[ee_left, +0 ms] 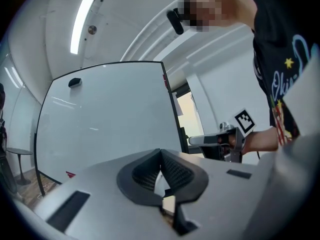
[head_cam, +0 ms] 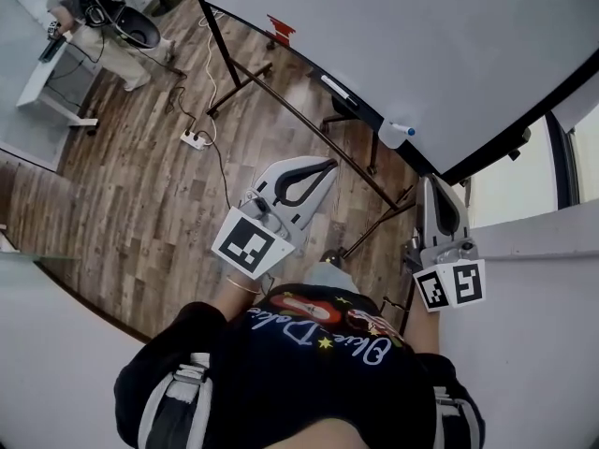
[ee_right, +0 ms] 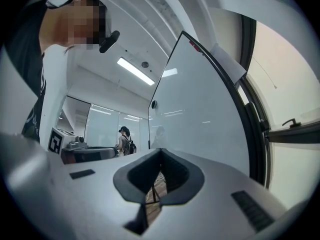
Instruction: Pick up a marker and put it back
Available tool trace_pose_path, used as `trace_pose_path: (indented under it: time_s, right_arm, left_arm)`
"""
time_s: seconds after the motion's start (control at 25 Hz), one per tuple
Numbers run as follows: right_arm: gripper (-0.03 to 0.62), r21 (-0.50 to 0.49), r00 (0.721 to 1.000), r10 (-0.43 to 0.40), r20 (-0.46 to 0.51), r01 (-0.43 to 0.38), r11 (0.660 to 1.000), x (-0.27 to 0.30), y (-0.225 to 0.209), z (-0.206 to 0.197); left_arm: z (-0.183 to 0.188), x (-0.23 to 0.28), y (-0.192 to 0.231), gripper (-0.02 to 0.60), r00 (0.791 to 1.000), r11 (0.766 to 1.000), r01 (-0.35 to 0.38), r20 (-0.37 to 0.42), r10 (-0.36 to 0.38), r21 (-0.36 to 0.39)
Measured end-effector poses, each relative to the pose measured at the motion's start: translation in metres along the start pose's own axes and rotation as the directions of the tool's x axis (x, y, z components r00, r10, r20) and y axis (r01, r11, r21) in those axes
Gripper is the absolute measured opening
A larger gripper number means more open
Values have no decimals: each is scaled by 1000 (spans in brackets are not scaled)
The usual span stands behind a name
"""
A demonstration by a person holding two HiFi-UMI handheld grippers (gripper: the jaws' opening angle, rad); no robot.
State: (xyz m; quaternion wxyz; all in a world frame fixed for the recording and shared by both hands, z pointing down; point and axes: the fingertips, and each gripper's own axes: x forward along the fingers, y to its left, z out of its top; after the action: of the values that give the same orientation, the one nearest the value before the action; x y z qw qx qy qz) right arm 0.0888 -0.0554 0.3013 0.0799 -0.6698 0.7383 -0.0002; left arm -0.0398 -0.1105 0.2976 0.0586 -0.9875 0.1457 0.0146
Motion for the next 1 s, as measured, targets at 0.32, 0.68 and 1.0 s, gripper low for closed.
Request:
trace_pose_path:
  time_s: [0.32,0.68,1.0]
  right_arm:
    - [2,-12,1000,-23,-21,23,1000,14,-33,-8]
    - [2,-4,999,-14,-40,14,1000,26,-53,-24]
    - [20,-17,995,-17,-98,16,1000,48,-61,-44]
  left_arm:
    - [-5,42,6,4,999,999,36,-2,-36,8]
    - [-15,70,8,3,999,999,45,-20,-44,25]
    - [-17,93,20,3,996,995,92,-28,-91,41]
